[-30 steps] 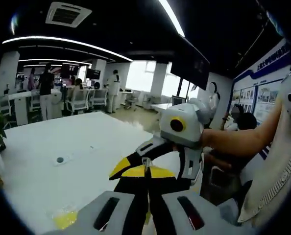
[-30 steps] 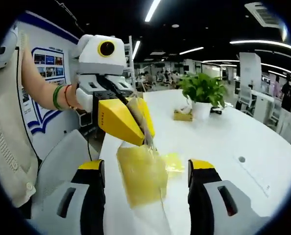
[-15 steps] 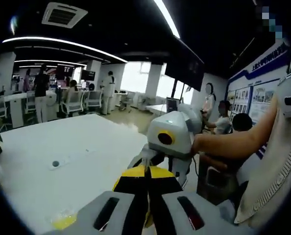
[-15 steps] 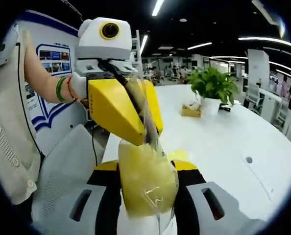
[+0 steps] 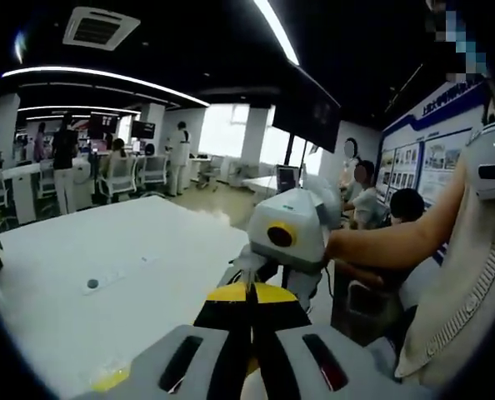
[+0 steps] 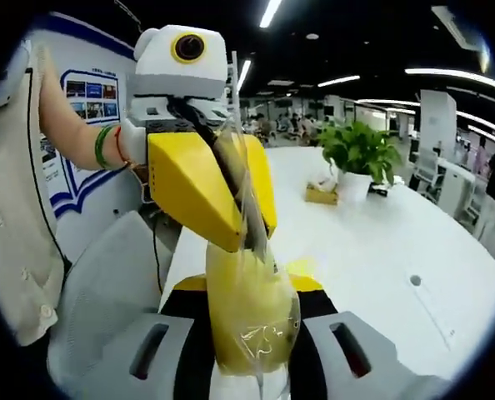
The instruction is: Compare the silicone blocks by pressing each to a similar depth, holding the contact briefly, and releasing to observe deformation and rebound differences across the visible hardness samples.
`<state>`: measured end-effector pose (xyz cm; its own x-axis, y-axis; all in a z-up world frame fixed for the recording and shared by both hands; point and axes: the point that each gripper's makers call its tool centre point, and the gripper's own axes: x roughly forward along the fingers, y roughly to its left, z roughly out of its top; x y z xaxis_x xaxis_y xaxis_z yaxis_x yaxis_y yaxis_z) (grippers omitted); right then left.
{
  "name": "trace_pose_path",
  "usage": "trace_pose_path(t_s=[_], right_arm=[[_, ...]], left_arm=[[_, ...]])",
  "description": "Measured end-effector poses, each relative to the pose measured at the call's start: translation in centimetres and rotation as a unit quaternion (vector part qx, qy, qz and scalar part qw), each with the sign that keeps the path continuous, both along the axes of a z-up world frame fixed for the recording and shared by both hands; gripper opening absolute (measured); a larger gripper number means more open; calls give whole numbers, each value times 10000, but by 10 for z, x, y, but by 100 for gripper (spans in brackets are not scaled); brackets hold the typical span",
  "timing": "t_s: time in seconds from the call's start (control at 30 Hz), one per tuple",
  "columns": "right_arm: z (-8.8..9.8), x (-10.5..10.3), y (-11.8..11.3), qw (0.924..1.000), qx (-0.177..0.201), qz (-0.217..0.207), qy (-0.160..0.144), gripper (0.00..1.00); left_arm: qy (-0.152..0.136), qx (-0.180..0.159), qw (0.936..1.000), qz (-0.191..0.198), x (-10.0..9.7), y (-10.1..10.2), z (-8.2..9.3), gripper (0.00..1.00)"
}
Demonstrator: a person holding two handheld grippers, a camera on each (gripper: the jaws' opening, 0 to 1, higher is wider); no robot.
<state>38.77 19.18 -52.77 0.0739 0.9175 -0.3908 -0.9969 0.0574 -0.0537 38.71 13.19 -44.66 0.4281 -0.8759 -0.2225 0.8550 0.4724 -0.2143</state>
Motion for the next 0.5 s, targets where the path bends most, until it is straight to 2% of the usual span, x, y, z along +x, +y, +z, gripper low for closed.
trace_pose_path(t_s=[0.17, 0.37, 0.5], right_arm=[[1, -3, 0, 9996, -78, -99, 260, 19], [-2, -8, -2, 9988, -184, -127, 442, 17], [-3, -8, -2, 9988, -211, -143, 422, 16]], left_arm=[[-187, 94, 9998, -40, -2, -1, 4, 0], [-168, 146, 9997, -43, -4, -1, 1, 0], [-164, 165, 9997, -50, -5, -1, 0, 0]])
